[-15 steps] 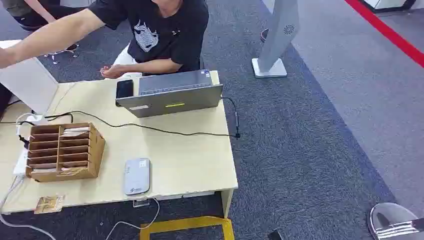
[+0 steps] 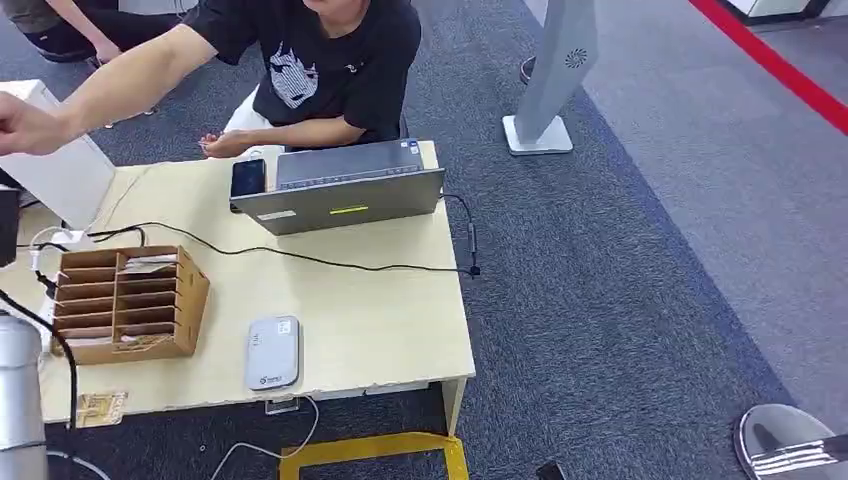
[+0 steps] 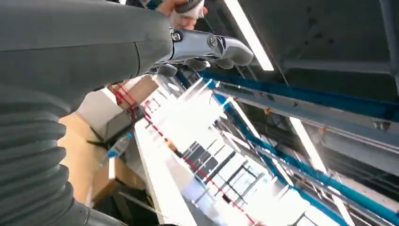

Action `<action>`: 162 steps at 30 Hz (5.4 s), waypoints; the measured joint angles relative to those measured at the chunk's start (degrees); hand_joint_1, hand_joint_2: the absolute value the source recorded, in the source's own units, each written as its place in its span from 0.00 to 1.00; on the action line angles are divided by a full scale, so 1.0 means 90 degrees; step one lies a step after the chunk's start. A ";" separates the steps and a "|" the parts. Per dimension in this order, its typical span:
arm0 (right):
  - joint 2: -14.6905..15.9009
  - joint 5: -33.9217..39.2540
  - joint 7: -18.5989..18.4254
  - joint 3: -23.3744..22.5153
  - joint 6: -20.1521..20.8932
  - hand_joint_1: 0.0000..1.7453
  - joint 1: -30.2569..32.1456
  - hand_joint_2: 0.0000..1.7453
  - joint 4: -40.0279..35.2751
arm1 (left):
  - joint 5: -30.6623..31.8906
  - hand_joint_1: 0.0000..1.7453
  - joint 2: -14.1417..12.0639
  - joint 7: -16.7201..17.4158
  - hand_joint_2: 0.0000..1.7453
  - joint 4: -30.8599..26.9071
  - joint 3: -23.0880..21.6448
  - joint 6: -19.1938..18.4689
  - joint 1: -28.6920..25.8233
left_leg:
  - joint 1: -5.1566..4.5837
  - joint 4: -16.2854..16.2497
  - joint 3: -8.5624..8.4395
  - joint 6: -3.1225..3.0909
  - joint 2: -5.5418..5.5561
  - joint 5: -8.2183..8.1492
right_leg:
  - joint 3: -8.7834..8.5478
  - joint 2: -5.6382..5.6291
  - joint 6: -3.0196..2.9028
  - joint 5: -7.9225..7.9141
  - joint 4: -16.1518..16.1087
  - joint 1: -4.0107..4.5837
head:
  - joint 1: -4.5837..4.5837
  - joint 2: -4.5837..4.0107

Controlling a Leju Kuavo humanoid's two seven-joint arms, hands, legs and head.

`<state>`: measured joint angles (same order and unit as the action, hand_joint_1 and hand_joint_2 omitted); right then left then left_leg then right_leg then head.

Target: Pass the card to the sensor for recognition and then transmit it.

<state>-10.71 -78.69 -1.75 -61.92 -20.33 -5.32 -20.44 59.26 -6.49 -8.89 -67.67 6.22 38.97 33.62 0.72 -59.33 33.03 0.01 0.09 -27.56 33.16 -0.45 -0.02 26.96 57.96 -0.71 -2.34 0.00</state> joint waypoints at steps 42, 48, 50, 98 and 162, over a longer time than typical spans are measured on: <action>-0.0015 0.0143 0.0107 0.0488 0.0192 0.00 0.0188 1.00 -0.0192 | -0.0428 1.00 0.0094 0.0306 1.00 -0.0112 -0.0837 -0.0068 0.0132 | 0.0000 0.0001 0.0008 -0.0003 0.0000 0.0002 | 0.0001 0.0000 0.0001 -0.0001 0.0002 -0.0001 | 0.0002 0.0000; -0.0048 0.0218 0.0087 0.0595 0.0194 0.00 0.0196 1.00 -0.0238 | -0.0481 1.00 0.0124 0.0162 1.00 -0.0267 -0.0857 -0.0194 -0.0017 | -0.0001 0.0001 0.0008 -0.0003 0.0000 0.0001 | 0.0003 -0.0001 0.0001 0.0000 0.0001 -0.0001 | 0.0000 0.0000; -0.0061 0.0243 0.0083 0.0644 0.0199 0.00 0.0200 1.00 -0.0270 | -0.0542 1.00 0.0172 0.0089 1.00 -0.0369 -0.0910 -0.0262 -0.0156 | -0.0002 0.0001 0.0008 -0.0003 -0.0001 0.0000 | 0.0004 -0.0001 0.0001 0.0000 0.0000 -0.0001 | 0.0002 0.0000; -0.0524 0.0449 0.0092 0.0396 0.0816 0.00 0.0771 1.00 -0.1501 | -0.1234 1.00 0.0806 0.0002 1.00 0.0507 -0.1979 -0.0549 -0.3225 | -0.0008 0.0003 0.0020 -0.0019 0.0001 -0.0014 | 0.0007 0.0005 0.0017 0.0013 -0.0005 -0.0004 | 0.0002 0.0000; -0.0342 0.1401 0.0338 0.0061 0.0117 0.00 0.0362 1.00 -0.0617 | -0.1610 1.00 0.1022 -0.0612 1.00 0.2280 -0.1911 -0.0326 -0.2289 | -0.0008 0.0002 0.0021 -0.0019 0.0001 -0.0014 | 0.0008 0.0009 0.0017 0.0012 -0.0005 -0.0004 | 0.0002 0.0000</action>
<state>-13.79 -66.07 1.29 -61.37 -19.28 -2.07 -25.99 44.76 2.71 -14.40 -47.15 -10.97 36.04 13.02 0.65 -59.31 33.22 -0.16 0.11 -27.69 33.23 -0.37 0.13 27.07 57.92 -0.74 -2.32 0.00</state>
